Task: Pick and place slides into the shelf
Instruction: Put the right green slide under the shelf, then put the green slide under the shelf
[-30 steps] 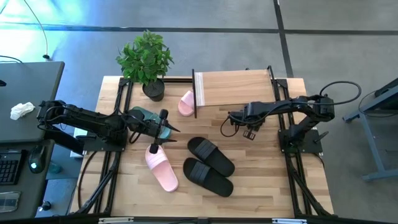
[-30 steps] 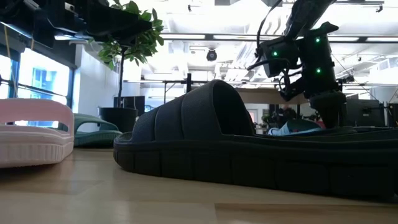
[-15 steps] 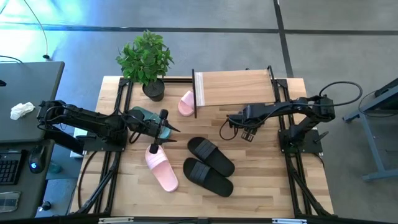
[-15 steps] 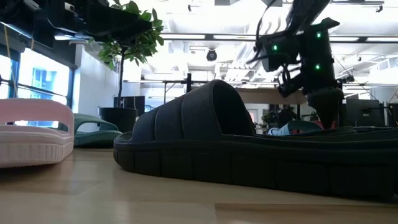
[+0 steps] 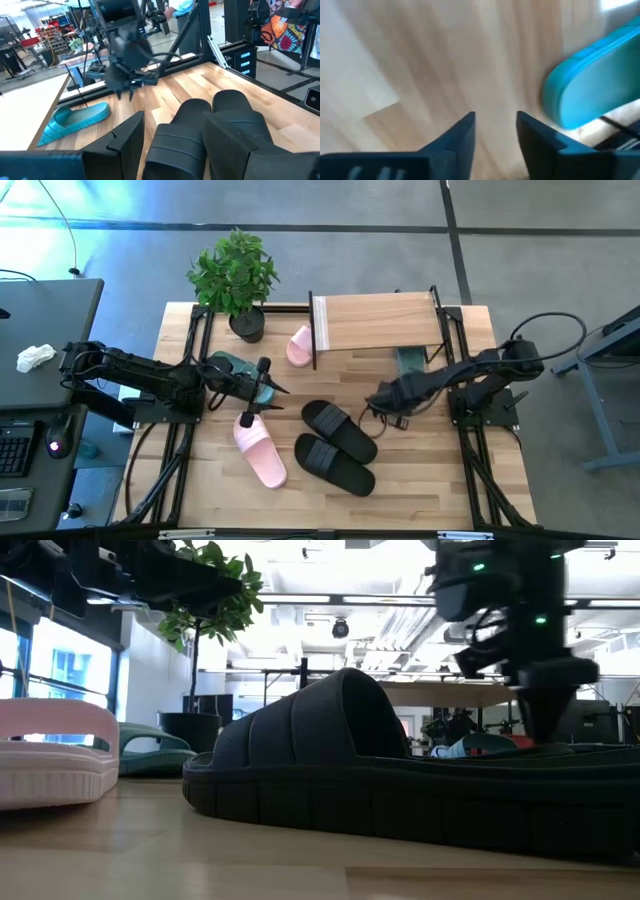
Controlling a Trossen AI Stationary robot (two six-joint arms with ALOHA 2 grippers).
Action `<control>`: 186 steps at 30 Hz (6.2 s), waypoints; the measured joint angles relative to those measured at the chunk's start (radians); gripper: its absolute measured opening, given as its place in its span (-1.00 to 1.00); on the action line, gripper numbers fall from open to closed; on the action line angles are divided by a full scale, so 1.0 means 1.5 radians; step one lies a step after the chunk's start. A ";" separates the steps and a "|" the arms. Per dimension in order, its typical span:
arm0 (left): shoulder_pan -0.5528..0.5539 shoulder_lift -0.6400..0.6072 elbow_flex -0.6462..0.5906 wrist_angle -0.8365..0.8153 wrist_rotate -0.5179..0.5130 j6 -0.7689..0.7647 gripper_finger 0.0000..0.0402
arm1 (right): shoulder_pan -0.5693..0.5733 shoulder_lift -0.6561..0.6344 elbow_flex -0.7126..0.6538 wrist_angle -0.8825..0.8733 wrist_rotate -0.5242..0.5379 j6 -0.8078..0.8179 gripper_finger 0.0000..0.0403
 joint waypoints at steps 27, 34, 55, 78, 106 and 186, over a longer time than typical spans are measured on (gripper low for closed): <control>0.000 0.000 0.000 -0.001 -0.003 0.002 -0.10 | -0.047 -0.199 -0.191 0.141 0.027 0.206 -1.00; 0.000 0.000 0.000 -0.001 -0.003 0.002 -0.10 | -0.102 -0.197 -0.192 0.212 0.052 0.190 -1.00; 0.000 0.000 0.000 -0.001 -0.003 0.003 -0.10 | -0.146 -0.053 -0.192 0.219 0.120 0.204 -1.00; 0.000 0.000 0.000 -0.005 -0.016 0.004 -0.10 | -0.213 -0.054 -0.192 0.282 0.131 0.136 -1.00; 0.000 0.000 0.091 -0.432 -0.147 -0.217 -0.10 | -0.075 -0.054 0.007 0.355 0.104 -0.096 -1.00; 0.438 -0.032 0.075 -0.781 0.165 -0.188 -0.97 | -0.075 -0.054 0.007 0.367 -0.028 -0.147 -1.00</control>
